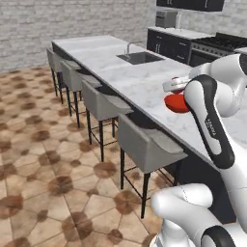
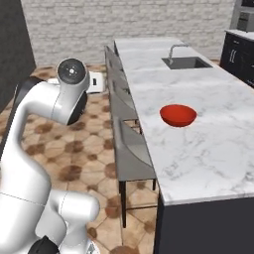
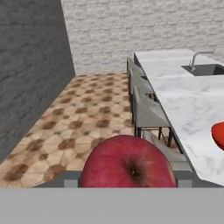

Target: Retrieve the apple and banana from the fridge and place them into the bowl on the dining table.

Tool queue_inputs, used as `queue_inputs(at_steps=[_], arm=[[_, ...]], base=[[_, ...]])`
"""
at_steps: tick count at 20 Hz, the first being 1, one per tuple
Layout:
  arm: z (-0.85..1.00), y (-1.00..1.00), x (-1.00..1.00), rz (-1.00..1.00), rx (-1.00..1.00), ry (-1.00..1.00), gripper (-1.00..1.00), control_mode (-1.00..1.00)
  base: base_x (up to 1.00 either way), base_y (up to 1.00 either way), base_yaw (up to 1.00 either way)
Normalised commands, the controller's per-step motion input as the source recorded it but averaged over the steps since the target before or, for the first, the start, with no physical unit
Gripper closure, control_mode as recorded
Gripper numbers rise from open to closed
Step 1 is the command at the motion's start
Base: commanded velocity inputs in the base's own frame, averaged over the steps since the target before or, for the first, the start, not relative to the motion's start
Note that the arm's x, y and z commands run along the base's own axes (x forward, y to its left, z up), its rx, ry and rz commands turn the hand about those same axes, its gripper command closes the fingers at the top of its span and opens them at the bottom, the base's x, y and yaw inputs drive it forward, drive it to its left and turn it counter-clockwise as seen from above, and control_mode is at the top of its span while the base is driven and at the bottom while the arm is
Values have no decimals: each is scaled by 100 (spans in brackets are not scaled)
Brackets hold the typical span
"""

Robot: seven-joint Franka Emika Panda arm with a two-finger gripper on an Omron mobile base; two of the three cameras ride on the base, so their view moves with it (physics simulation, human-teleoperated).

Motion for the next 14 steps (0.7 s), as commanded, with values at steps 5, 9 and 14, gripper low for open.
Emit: queue_inputs(at_steps=[5, 9, 14], arm=[[0, 0, 0, 0, 0, 0, 100, 100], [0, 0, 0, 0, 0, 0, 100, 100], [0, 0, 0, 0, 0, 0, 100, 100]], base=[[16, 99, -31], [22, 56, -38], [41, 28, -45]])
